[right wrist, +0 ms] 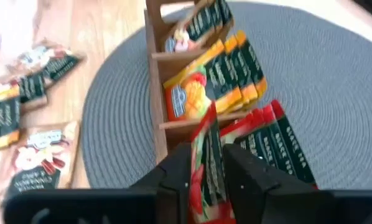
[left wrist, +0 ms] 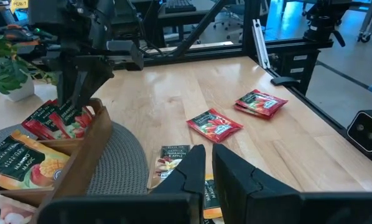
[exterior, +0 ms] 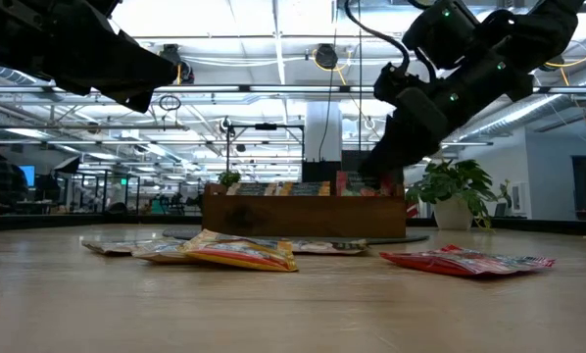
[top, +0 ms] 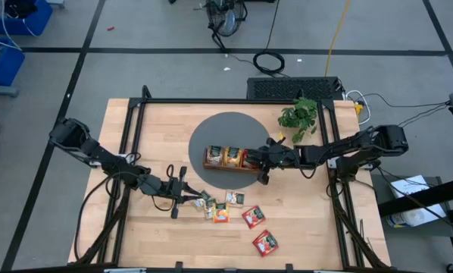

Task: Pick & Place Tea
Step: Put the red tea bag into the right section of the wooden organizer, then put the yellow tea bag into the middle section of the wooden organizer

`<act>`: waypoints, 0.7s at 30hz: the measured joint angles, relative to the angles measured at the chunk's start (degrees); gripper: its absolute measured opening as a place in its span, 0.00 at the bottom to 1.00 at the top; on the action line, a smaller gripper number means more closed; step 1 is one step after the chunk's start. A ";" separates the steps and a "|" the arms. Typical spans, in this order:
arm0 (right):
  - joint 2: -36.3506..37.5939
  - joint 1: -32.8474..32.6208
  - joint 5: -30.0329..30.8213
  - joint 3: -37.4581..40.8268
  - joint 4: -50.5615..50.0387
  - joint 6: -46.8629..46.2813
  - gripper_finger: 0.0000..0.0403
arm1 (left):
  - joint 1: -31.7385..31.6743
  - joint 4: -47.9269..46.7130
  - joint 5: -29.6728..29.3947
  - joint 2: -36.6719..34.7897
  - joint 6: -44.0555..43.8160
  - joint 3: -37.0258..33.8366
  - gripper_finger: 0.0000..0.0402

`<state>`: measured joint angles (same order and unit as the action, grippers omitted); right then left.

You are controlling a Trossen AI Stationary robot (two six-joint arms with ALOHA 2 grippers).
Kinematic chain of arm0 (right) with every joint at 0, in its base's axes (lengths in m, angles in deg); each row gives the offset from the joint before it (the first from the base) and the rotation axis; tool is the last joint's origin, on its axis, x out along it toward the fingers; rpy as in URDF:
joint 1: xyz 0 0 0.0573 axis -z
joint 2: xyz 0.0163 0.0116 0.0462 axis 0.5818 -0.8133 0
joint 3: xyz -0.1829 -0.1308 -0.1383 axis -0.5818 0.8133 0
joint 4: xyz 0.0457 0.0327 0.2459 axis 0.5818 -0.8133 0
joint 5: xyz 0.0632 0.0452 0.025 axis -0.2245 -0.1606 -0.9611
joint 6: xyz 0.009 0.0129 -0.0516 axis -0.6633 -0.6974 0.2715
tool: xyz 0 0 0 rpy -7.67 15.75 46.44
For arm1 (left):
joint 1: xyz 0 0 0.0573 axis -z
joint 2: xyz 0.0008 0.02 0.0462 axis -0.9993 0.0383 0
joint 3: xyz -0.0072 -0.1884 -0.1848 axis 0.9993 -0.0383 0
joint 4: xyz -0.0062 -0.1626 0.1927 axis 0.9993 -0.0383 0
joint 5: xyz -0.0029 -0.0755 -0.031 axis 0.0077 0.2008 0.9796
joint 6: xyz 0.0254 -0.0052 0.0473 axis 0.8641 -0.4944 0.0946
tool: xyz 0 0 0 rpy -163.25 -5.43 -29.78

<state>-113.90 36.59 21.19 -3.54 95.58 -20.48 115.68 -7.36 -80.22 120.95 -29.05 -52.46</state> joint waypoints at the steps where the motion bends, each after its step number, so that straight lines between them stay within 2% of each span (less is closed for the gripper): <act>1: 0.29 0.00 0.00 0.00 0.30 0.00 0.22 | 0.00 -0.01 0.15 -0.01 -0.01 0.01 0.09; 8: 3.49 -0.02 1.50 -0.02 1.56 1.60 0.29 | 0.48 -0.41 0.22 0.00 -0.08 0.02 0.09; 11: 5.35 -1.65 1.38 -0.02 2.50 1.92 0.30 | 0.57 -0.40 0.22 0.00 -3.36 0.02 0.09; 15: 5.45 -8.01 1.24 -0.07 5.71 4.28 0.29 | 1.27 -3.23 0.30 0.00 -6.05 0.07 0.09; 21: 0.95 -18.56 1.37 -0.06 14.35 6.35 0.24 | 3.46 -4.13 0.42 2.55 -7.74 1.32 0.09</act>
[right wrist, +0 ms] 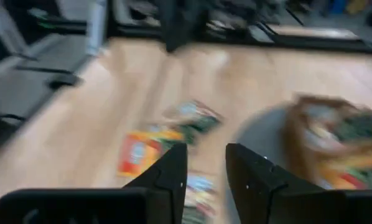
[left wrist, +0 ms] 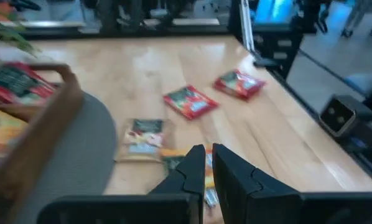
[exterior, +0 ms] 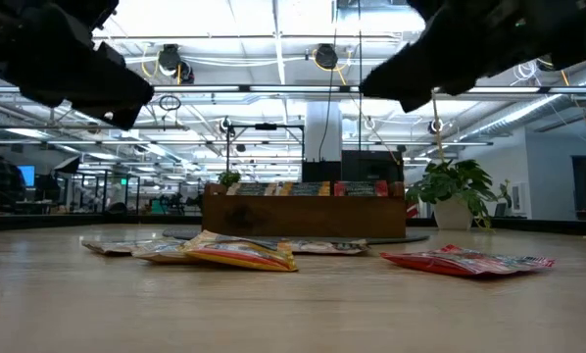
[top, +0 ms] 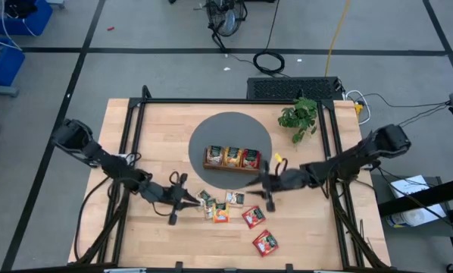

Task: Pick & Place Tea
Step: Put the yellow tea bag into the middle section of the wooden organizer

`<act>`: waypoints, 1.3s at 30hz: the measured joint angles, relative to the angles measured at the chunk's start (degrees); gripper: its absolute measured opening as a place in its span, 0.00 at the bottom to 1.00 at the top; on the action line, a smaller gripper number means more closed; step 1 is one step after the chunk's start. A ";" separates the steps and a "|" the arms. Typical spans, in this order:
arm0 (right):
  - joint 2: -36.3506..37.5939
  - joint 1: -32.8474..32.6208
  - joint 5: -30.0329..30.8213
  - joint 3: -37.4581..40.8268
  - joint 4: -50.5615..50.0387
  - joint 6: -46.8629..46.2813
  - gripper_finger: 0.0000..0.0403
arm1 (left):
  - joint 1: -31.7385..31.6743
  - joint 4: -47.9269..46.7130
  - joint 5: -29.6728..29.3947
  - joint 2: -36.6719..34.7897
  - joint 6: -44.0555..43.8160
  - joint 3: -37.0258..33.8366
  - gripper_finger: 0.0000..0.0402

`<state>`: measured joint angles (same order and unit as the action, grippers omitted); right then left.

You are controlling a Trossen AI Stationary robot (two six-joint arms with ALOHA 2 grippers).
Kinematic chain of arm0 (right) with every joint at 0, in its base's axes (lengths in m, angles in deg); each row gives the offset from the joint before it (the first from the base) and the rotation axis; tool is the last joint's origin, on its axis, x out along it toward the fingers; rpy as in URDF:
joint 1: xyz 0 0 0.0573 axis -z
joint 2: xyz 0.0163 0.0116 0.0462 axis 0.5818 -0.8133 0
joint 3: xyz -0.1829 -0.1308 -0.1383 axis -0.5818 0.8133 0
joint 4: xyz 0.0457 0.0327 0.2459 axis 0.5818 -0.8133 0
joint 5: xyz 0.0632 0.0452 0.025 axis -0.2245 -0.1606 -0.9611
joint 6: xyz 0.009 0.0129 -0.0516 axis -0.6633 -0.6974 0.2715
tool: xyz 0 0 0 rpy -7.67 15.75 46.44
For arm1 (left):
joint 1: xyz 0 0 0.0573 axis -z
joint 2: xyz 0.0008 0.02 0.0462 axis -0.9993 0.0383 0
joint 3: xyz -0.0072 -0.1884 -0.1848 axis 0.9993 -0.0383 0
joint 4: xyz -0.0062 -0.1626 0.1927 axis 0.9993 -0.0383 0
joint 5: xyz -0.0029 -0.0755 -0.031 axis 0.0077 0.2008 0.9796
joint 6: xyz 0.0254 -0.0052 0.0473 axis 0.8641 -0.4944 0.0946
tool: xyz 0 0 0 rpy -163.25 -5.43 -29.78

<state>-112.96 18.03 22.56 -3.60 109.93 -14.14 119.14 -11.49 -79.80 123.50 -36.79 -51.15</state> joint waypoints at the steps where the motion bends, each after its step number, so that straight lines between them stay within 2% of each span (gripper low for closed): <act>1: -1.32 -1.27 0.29 0.00 2.30 0.21 0.24 | 0.52 -0.30 -0.02 0.96 0.02 0.54 0.09; 3: -4.21 -3.39 2.56 -0.03 5.86 0.13 0.22 | 1.18 0.05 0.07 4.10 0.44 3.21 0.09; 5: -7.73 -4.50 4.55 -0.08 10.35 -0.27 0.20 | 1.51 0.09 2.73 7.88 2.88 6.03 0.07; 8: -12.28 -5.23 4.44 -0.14 14.73 -0.28 0.17 | 1.82 0.00 6.79 13.32 5.27 11.15 0.02; 11: -15.88 -5.35 4.15 -0.14 18.00 -1.35 0.13 | 2.16 0.07 10.66 17.32 5.82 15.35 0.03; 15: -19.05 -4.53 -1.78 -2.47 16.80 -4.07 0.05 | 3.47 0.00 13.42 21.53 5.84 19.09 0.02; 18: -21.24 -4.26 -4.74 -5.75 14.31 -2.36 0.01 | 4.11 -0.05 13.49 23.32 4.94 20.23 0.01; 22: -23.32 -4.26 -4.93 -10.17 10.18 -0.72 0.03 | 3.34 -0.12 12.97 24.74 1.52 20.65 0.02; 27: -25.65 -2.82 -5.11 -13.72 4.72 -0.17 0.04 | 1.60 -0.32 9.26 26.84 -4.78 20.63 0.02; 31: -27.15 -0.50 -11.78 -14.63 3.86 -0.30 0.07 | 1.06 -0.23 5.91 28.68 -6.93 20.65 0.04; 34: -27.61 1.50 -14.02 -14.82 3.73 -0.71 0.12 | 1.14 -0.36 5.57 30.53 -8.03 21.60 0.02; 39: -27.99 4.07 -18.62 -14.82 3.70 -2.50 0.22 | 1.15 -7.65 4.34 32.30 -9.51 25.64 0.03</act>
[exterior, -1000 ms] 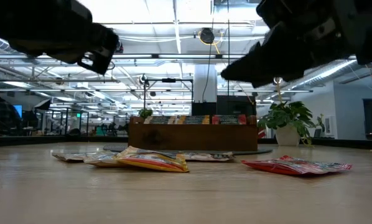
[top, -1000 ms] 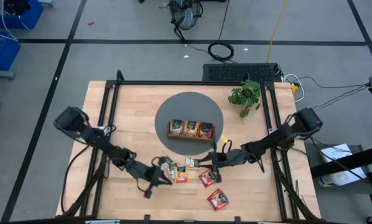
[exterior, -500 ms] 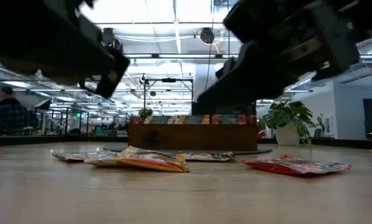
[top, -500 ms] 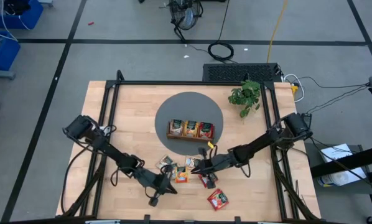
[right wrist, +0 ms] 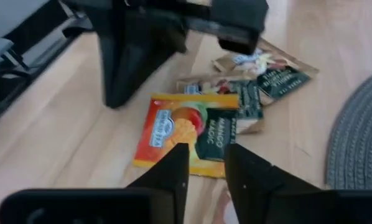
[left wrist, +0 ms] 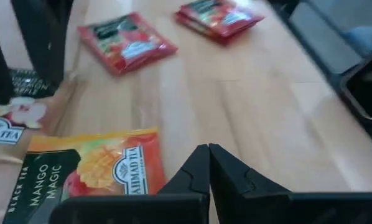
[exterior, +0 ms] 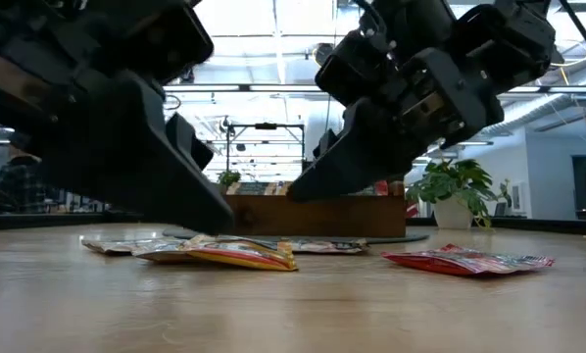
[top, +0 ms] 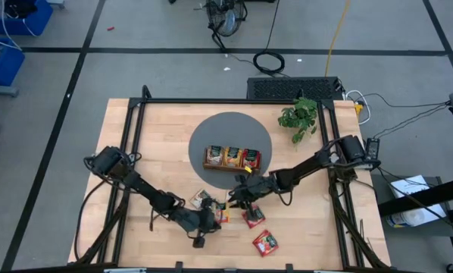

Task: Pick & Place Tea
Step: Put the yellow tea bag into the middle section of the wooden organizer

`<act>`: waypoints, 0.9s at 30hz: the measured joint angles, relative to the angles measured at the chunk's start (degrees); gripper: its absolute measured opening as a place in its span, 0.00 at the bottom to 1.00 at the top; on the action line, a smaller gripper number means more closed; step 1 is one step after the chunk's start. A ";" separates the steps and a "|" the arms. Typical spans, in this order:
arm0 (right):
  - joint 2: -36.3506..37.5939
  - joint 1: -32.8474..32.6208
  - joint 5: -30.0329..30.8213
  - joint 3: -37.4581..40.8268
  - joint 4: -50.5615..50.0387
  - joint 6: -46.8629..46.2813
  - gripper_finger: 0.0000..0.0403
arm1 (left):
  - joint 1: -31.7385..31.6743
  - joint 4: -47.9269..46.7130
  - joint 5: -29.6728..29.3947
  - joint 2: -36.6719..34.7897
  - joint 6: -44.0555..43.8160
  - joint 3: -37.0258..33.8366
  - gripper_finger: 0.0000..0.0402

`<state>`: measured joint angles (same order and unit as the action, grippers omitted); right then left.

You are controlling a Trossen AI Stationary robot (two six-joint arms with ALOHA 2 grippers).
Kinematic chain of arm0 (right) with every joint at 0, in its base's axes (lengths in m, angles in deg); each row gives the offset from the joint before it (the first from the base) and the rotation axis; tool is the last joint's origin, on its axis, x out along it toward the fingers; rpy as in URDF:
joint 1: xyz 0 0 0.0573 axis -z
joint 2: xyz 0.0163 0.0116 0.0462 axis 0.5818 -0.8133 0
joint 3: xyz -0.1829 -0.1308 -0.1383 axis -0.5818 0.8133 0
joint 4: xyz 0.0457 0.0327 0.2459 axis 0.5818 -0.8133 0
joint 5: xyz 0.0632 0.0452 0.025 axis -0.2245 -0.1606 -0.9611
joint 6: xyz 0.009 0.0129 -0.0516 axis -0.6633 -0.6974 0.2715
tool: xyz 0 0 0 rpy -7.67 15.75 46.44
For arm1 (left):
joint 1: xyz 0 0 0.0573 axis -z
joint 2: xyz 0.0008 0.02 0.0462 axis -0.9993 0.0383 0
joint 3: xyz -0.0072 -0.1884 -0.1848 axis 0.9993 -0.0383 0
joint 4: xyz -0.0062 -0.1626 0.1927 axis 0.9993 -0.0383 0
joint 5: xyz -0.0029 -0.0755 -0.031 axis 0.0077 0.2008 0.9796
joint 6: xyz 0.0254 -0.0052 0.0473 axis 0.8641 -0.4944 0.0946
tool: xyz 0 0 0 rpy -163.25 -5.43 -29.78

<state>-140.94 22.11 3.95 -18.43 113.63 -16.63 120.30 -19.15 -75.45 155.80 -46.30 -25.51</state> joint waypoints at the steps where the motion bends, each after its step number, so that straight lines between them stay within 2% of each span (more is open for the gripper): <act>1: 0.02 0.17 -0.61 0.00 0.21 -0.14 0.24 | 0.00 -2.17 -0.69 0.10 -0.86 0.73 0.03; 4: 0.07 0.70 -1.36 -0.02 -0.18 -0.19 0.29 | 0.00 -9.38 -3.89 0.07 -4.34 2.54 0.02; 7: 0.04 1.11 -1.32 0.00 -0.40 -0.24 0.32 | 0.00 -11.32 -7.14 0.07 -7.57 2.71 0.01; 20: -2.77 2.31 -1.04 0.01 -2.91 -5.18 0.31 | -0.22 -11.72 -8.36 0.07 -8.87 2.73 0.04; 27: -4.00 2.51 -1.03 -0.04 -0.80 -5.13 0.31 | 1.17 -4.90 -6.98 -2.07 -3.28 2.77 0.01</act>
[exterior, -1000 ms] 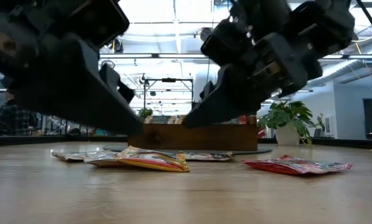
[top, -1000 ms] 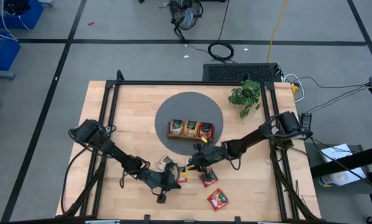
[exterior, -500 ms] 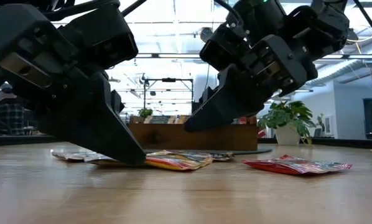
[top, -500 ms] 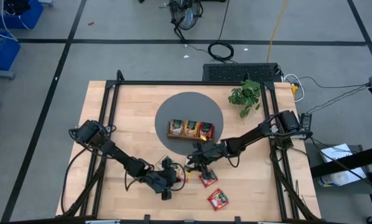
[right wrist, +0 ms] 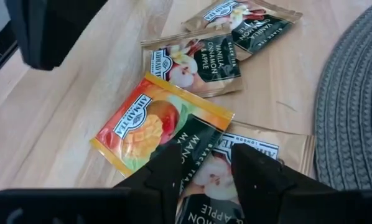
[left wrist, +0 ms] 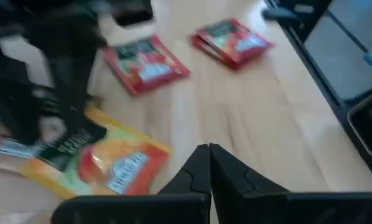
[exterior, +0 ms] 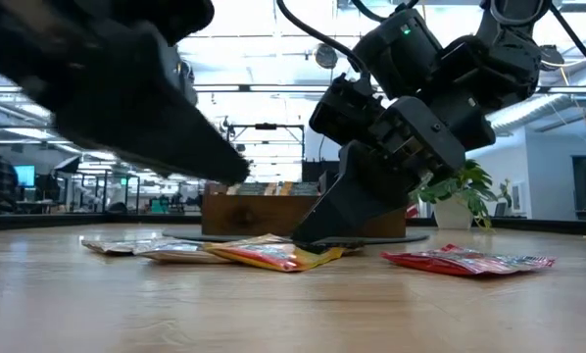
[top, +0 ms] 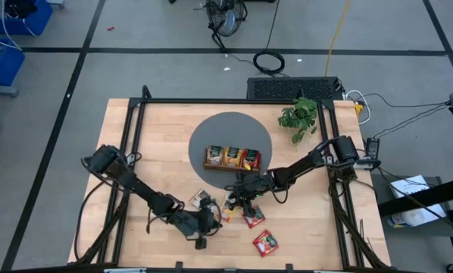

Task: Pick & Place Tea
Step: Put the yellow tea bag into the middle section of the wooden organizer

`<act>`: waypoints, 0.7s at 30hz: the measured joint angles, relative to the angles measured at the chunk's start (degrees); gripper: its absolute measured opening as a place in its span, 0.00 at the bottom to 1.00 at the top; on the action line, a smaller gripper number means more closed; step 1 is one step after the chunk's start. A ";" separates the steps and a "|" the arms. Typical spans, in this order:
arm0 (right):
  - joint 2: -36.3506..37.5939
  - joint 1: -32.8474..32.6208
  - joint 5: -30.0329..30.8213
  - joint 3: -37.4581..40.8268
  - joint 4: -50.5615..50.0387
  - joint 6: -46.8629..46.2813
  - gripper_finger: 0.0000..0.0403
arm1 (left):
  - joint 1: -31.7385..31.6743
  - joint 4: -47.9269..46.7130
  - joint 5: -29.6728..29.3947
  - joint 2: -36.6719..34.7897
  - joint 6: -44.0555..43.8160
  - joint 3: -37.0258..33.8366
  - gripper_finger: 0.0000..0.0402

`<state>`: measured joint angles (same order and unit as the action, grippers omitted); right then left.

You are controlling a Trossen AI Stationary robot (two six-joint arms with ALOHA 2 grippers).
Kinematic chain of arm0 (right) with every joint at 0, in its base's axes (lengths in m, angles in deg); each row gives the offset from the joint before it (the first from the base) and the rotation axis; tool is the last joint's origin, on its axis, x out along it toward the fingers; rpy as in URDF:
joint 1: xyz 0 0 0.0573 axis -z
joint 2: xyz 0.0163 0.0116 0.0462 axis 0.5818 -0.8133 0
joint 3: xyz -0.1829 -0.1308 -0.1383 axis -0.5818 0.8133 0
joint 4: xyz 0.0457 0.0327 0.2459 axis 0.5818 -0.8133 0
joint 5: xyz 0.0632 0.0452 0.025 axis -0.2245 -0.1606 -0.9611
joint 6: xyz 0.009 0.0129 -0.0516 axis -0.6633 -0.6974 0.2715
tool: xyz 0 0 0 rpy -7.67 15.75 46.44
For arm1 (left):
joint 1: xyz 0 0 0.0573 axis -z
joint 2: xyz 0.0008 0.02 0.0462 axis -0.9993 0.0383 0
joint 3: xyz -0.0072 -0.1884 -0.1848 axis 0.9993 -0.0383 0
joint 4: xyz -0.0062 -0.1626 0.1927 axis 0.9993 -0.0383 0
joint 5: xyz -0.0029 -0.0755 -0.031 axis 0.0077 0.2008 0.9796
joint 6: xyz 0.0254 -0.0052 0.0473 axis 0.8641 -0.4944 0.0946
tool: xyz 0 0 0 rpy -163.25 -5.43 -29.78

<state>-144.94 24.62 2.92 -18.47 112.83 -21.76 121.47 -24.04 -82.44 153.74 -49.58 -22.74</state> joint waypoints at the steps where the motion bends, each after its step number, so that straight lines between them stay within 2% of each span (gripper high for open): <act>1: 0.06 0.00 0.00 0.00 -0.02 0.00 0.31 | -0.28 -0.56 -0.83 -0.40 -0.32 0.00 0.01; 7: 0.15 0.00 -0.10 0.01 -0.04 -0.27 0.31 | -3.17 -8.17 -1.58 1.01 -6.40 -0.04 0.01; 11: 0.19 0.26 -0.24 0.04 -0.06 -1.45 0.31 | -4.66 -7.06 -0.57 3.56 -8.30 0.10 0.02; 16: 0.24 1.89 -5.65 0.04 -0.71 -4.77 0.31 | -5.10 -7.07 -0.12 4.24 -9.17 0.13 0.01; 21: 0.55 3.12 -8.19 0.02 -2.89 -6.75 0.31 | -4.90 -7.04 -0.22 4.32 -9.26 0.11 0.02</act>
<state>-144.40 27.73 -5.27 -18.45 109.94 -28.51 116.56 -31.09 -82.66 158.06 -58.84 -22.63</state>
